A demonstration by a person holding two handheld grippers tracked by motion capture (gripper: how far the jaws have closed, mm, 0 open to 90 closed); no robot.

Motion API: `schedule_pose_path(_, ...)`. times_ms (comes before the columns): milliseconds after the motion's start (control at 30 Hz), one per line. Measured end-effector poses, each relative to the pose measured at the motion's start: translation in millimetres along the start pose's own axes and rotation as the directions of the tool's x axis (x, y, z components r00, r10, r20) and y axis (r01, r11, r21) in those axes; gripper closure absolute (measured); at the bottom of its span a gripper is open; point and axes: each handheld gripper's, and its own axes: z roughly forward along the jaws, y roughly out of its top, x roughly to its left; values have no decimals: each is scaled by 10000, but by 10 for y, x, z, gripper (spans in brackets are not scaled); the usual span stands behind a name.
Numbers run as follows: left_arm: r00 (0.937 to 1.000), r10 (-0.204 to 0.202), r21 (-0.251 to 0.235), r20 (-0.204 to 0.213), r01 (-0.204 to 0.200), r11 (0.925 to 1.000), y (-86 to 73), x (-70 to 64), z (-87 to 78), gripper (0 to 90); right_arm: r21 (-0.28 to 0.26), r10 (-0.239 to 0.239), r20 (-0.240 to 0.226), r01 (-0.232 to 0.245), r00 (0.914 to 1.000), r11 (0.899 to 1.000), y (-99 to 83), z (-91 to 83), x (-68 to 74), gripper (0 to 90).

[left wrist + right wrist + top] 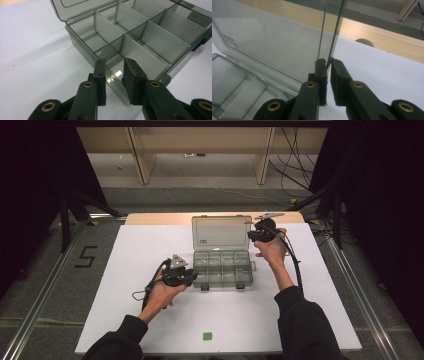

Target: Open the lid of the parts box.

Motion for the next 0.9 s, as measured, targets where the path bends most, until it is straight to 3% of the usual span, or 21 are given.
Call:
schedule_pose_path(167,10000,61,21,-52,-61,10000,3,-7,-2,723,-7,-60,81,60,9999,10000,4,1,3,835)
schedule_pose_path(233,10000,30,36,-46,-30,10000,3,-8,-4,724,-17,-317,105,317,9994,9995,-4,7,-14,830)
schedule_pose_path(300,10000,7,41,-48,-7,10000,3,-9,-3,724,8,-36,95,36,9999,10000,-1,8,-4,821)
schedule_pose_path(500,10000,-65,44,-63,66,10000,2,-16,-2,724,0,54,-20,-54,10000,10000,-4,-6,18,790)
schedule_pose_path(567,9999,48,88,-96,-48,9999,5,-14,-7,724,-149,-279,10,280,9996,9995,-15,-3,24,782)
schedule_pose_path(600,9999,2,77,-103,-1,10000,5,-17,-5,724,-103,-36,-74,36,10000,9999,-9,-19,47,780)
schedule_pose_path(667,9999,9,91,-103,-8,10000,5,-18,-7,724,-101,-158,-196,156,9997,9998,-7,-40,61,773)
schedule_pose_path(700,9999,-9,87,-107,9,10000,5,-20,-6,724,-313,-473,-191,467,9987,9984,-7,-33,51,768)
schedule_pose_path(767,10000,2,79,-91,-1,10000,4,-17,-6,724,-302,-267,-283,259,9992,9992,1,-65,87,752)
schedule_pose_path(800,10000,0,64,-66,1,10000,3,-14,-6,723,-525,-534,-275,519,9982,9973,-3,-65,86,737)
schedule_pose_path(900,9999,-85,47,-59,85,10000,1,-18,-3,721,-760,-827,-408,794,9957,9939,3,-123,137,631)
